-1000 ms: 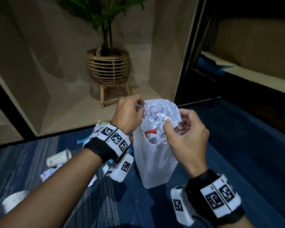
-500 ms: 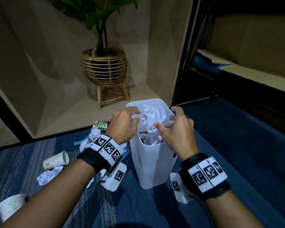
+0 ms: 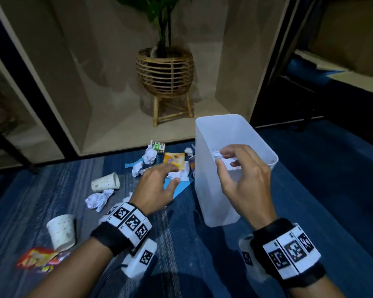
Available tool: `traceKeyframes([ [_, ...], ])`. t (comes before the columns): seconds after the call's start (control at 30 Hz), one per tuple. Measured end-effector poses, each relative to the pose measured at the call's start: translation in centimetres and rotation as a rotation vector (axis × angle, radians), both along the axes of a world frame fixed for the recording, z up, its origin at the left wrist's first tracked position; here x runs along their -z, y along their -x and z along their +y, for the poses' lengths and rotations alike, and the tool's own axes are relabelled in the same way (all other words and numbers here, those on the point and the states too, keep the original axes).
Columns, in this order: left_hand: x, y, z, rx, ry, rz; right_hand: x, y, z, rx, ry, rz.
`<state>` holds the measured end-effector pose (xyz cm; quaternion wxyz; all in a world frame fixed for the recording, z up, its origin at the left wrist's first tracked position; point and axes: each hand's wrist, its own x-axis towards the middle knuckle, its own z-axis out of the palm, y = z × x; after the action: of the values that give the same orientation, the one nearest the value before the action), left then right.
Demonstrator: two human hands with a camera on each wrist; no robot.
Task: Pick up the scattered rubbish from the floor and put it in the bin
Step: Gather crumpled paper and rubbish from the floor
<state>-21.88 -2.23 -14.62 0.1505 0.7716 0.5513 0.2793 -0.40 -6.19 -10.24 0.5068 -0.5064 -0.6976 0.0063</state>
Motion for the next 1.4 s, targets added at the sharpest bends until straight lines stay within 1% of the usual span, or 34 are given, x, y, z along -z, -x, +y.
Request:
traceKeyframes([
  [0.13, 2.5, 2.6, -2.4, -0.053, 0.068, -0.018, 1.9, 3.4, -1.0, -0.107, 0.002, -0.067],
  [0.27, 5.3, 5.3, -5.2, -0.119, 0.139, -0.054, 5.0, 7.3, -1.8, -0.246, 0.094, -0.067],
  [0.37, 7.7, 7.9, -7.4, -0.156, 0.21, -0.061, 8.4, 10.6, -2.9, -0.358, 0.236, -0.14],
  [0.47, 9.7, 11.0, -9.6, -0.227, 0.299, -0.049, 11.9, 13.6, -4.3, -0.463, 0.413, -0.225],
  [0.57, 11.3, 14.0, -11.9, -0.285, 0.369, 0.005, 15.6, 16.3, -6.0, -0.554, 0.559, -0.309],
  [0.67, 12.9, 16.7, -14.2, -0.287, 0.406, 0.078, 18.8, 18.6, -7.5, -0.584, 0.726, -0.447],
  [0.77, 14.5, 19.0, -16.2, -0.423, 0.376, 0.131, 21.5, 20.6, -8.9, -0.669, 0.858, -0.574],
  [0.87, 15.5, 20.3, -18.2, -0.592, 0.392, 0.225, 23.2, 22.4, -10.5, -0.732, 0.91, -0.543],
  [0.93, 16.1, 20.8, -19.2, -0.66, 0.465, 0.244, 23.9, 23.6, -11.5, -0.767, 0.897, -0.531],
  [1.03, 16.9, 21.5, -19.9, -0.713, 0.556, 0.164, 24.4, 25.1, -12.4, -0.808, 0.844, -0.554],
  [1.1, 16.9, 21.7, -20.1, -0.752, 0.618, 0.038, 24.4, 25.7, -12.5, -0.798, 0.833, -0.542],
  [1.2, 16.2, 21.6, -20.1, -0.787, 0.655, -0.118, 24.2, 25.9, -12.3, -0.783, 0.856, -0.515],
  [1.3, 15.9, 21.4, -19.8, -0.814, 0.684, -0.26, 23.7, 24.7, -11.8, -0.752, 0.83, -0.49],
  [1.4, 15.8, 20.7, -18.9, -0.815, 0.657, -0.45, 22.8, 22.6, -10.8, -0.691, 0.83, -0.439],
])
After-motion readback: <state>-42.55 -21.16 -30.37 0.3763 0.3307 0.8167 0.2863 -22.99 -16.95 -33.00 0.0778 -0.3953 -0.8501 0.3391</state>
